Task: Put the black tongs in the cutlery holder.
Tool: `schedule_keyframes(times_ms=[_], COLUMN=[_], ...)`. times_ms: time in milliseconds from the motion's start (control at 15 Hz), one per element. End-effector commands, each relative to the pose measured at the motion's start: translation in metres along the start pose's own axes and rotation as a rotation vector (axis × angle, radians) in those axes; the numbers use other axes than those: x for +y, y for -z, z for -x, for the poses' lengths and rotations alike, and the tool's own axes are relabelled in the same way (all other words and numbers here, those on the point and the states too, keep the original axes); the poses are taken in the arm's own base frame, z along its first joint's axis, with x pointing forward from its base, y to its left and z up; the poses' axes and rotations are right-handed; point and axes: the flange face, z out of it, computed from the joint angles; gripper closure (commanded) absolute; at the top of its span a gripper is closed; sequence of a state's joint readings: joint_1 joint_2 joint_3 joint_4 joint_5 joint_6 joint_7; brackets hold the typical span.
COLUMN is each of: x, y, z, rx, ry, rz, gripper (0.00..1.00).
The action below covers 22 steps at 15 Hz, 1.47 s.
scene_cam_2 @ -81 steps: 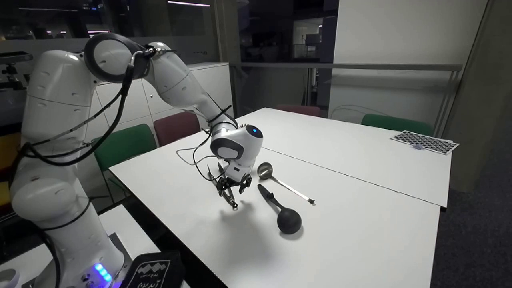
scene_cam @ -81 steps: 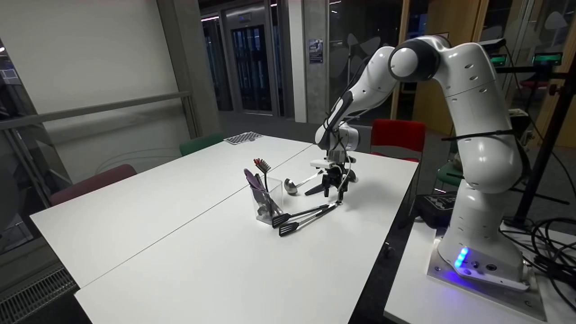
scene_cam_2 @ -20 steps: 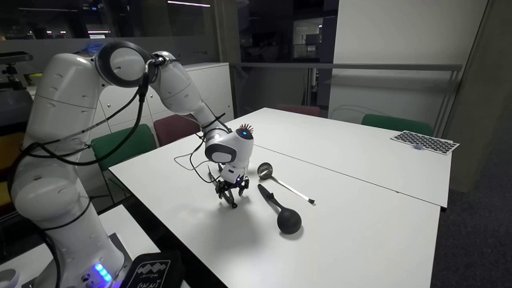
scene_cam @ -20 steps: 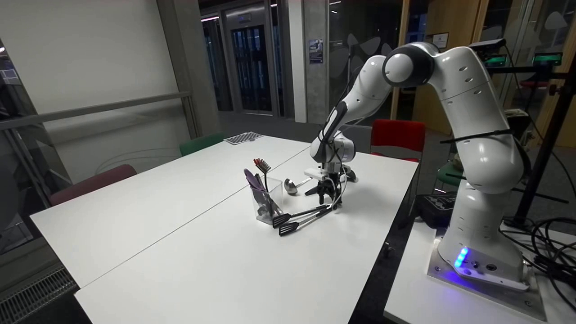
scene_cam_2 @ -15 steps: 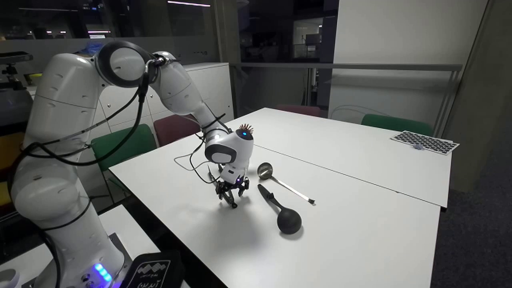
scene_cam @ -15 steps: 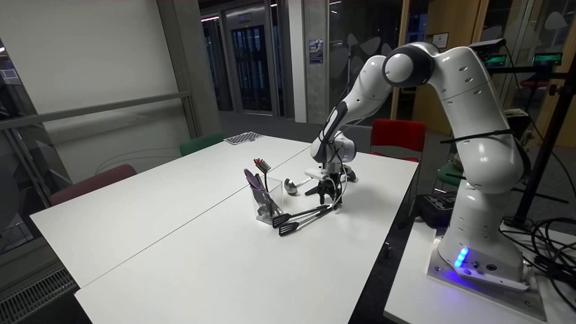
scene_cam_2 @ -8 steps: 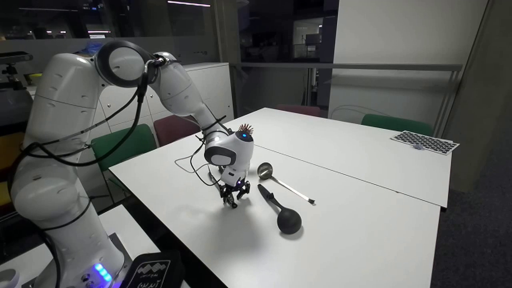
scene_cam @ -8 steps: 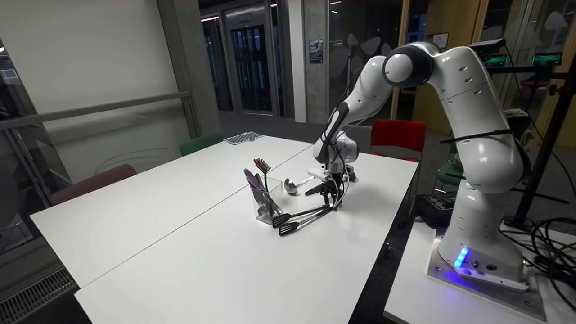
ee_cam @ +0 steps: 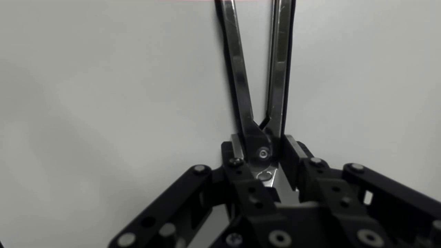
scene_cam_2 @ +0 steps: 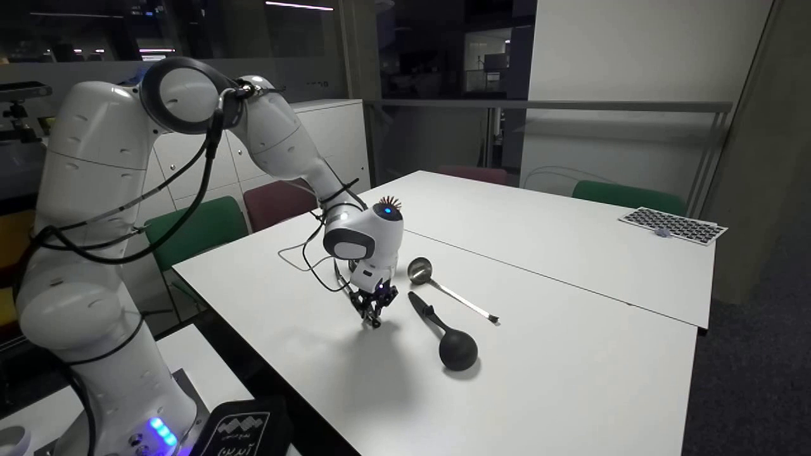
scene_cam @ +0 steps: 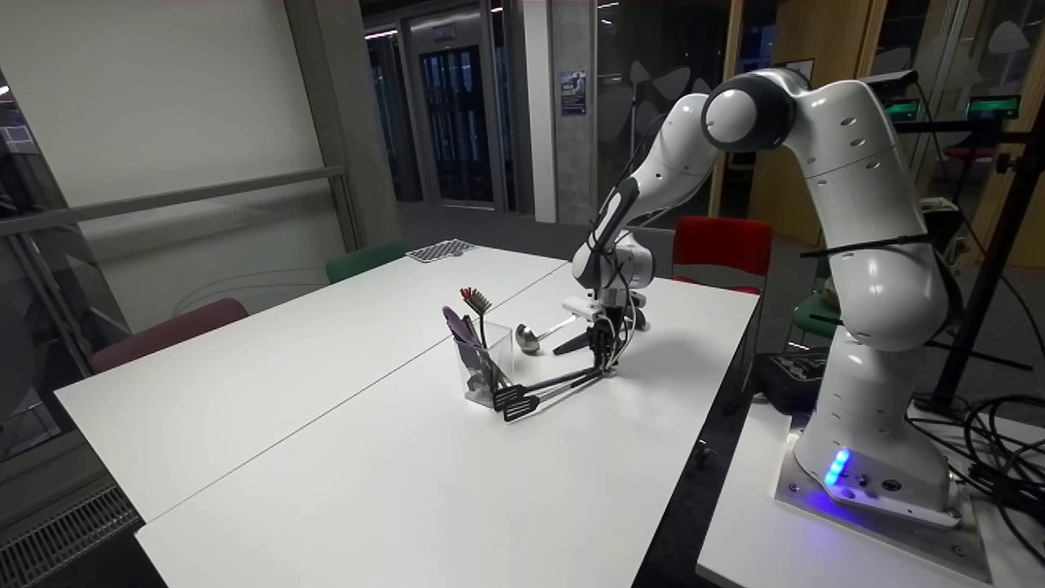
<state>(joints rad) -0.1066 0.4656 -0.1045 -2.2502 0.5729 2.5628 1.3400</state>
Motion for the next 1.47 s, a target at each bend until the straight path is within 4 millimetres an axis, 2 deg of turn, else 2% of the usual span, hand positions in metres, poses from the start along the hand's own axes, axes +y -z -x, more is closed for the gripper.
schedule_keyframes(times_ms=[0,333,800,1133,1400], x=[0.012,0.021,0.045,0.064,0.082], y=[0.016,0.035,0.093,0.149,0.206], z=[-0.010,-0.015,-0.034,-0.042,-0.031], rx=[-0.013,0.027,0.127,0.284,0.429], ry=[-0.001,-0.003,0.072,0.061,0.070], rz=[-0.042,-0.079,-0.132,-0.219,-0.324], gripper=[0.92,0.92,0.92,0.92,0.92])
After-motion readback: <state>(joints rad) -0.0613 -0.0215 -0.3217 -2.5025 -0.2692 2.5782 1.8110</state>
